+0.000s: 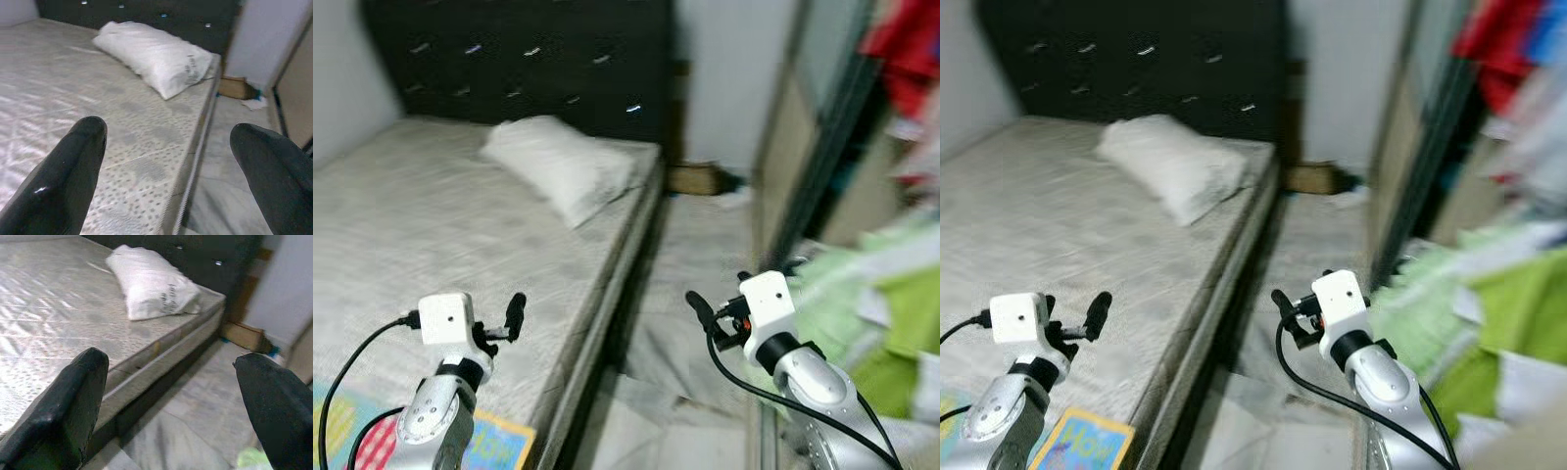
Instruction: Clean up the room
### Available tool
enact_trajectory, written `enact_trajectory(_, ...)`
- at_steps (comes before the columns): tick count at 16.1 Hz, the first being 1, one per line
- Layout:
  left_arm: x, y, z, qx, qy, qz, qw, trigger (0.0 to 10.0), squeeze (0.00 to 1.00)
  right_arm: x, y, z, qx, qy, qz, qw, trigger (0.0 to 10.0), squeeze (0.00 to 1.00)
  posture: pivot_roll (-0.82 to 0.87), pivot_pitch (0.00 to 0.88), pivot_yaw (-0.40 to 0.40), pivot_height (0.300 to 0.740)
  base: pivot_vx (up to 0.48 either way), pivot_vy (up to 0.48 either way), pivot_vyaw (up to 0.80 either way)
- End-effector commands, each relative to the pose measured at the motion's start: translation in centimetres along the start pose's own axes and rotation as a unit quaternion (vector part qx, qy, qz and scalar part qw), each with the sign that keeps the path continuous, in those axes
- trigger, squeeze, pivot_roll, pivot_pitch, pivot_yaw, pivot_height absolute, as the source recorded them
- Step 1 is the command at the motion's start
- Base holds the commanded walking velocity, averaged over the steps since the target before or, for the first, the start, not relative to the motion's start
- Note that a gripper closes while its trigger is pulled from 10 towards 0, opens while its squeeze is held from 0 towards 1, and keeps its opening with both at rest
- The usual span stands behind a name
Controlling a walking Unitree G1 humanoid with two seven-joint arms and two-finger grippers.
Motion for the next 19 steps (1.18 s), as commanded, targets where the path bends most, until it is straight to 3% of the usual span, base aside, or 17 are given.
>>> enact_trajectory(1, 0.09, 0.13, -0.01, 0.003, 0.001, 0.001, 1.0, 10.0, 0.0, 0.33, 0.02, -0.29, 0.0, -0.006, -0.008, 1.0, 10.0, 0.0, -0.14, 0.0, 0.023, 0.74, 0.0, 0.0, 0.8)
enact_trajectory(19, 0.0, 0.39, -0.33, -0.004, -0.008, -0.001, 1.0, 10.0, 0.0, 0.24, 0.04, -0.16, 0.008, -0.013, -0.01, 1.0, 10.0, 0.0, -0.14, 0.0, 0.017, 0.74, 0.0, 0.0, 0.8)
Point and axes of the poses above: a point about 5 cm out from each wrist's last joint towards the gripper, its own y axis pointing out of the wrist towards the gripper, its own x axis along the axis of the wrist's last joint, z = x × y, the point moved 2 cm from there along y, pointing out of the wrist towards the gripper, and after that the axes turned 5 degrees about -y, right-handed, at the moved point
